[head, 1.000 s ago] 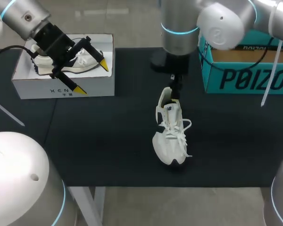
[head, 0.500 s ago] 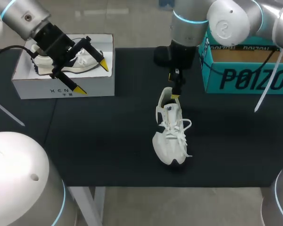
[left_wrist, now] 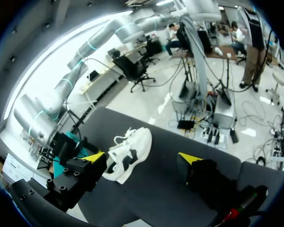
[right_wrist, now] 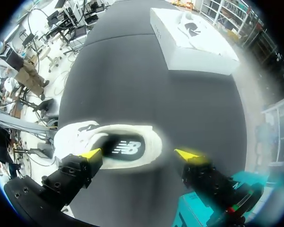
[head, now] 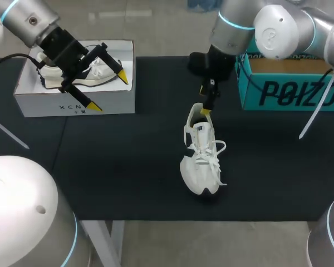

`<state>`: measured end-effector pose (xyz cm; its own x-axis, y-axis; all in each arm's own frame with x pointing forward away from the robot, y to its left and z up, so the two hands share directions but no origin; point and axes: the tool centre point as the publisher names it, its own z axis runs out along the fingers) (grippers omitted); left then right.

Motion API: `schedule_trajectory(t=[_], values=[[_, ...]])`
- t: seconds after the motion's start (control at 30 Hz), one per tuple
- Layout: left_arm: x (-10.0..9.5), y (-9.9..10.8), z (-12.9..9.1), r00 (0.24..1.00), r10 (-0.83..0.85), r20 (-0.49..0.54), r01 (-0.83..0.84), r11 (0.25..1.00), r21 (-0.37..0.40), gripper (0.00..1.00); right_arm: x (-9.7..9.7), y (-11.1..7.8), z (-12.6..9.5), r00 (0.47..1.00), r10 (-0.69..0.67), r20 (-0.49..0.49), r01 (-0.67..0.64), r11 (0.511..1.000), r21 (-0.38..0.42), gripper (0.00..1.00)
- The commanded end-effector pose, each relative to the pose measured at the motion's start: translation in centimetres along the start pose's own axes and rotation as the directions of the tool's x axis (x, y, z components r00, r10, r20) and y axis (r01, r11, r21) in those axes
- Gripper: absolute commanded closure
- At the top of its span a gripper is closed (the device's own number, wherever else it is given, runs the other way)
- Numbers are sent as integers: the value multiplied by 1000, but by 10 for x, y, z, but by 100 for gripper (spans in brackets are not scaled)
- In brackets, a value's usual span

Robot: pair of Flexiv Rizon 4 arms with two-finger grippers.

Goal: Take the shoe out of the shoebox, open the shoe tongue, remove and reinsert the insole, then place the shoe into the shoebox

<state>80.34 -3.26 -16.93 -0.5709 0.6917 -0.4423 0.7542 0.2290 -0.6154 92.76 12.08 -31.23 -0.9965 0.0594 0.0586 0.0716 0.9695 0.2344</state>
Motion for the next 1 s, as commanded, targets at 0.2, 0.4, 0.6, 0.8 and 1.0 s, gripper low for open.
schedule_trajectory(t=[0.2, 0.4, 0.6, 0.8, 1.0], values=[[1, 0, 0, 1000, 0, -1, 0, 1000, -2, 0, -2, 13, 9, 999, -12, 32, 11, 999, 51, 0], [1, 0, 0, 1000, 0, -1, 0, 1000, -2, 0, -8, 10, 20, 999, -7, 32, 5, 998, 56, 0], [1, 0, 0, 1000, 0, -1, 0, 1000, -2, 0, -13, 12, 30, 1000, -10, 27, 8, 998, 59, 0], [1, 0, 0, 1000, 0, -1, 0, 1000, -2, 0, -20, 9, 36, 1000, -7, 31, 5, 998, 63, 0], [1, 0, 0, 1000, 0, -1, 0, 1000, -2, 0, -26, 5, 38, 999, -4, 35, 1, 997, 79, 0]])
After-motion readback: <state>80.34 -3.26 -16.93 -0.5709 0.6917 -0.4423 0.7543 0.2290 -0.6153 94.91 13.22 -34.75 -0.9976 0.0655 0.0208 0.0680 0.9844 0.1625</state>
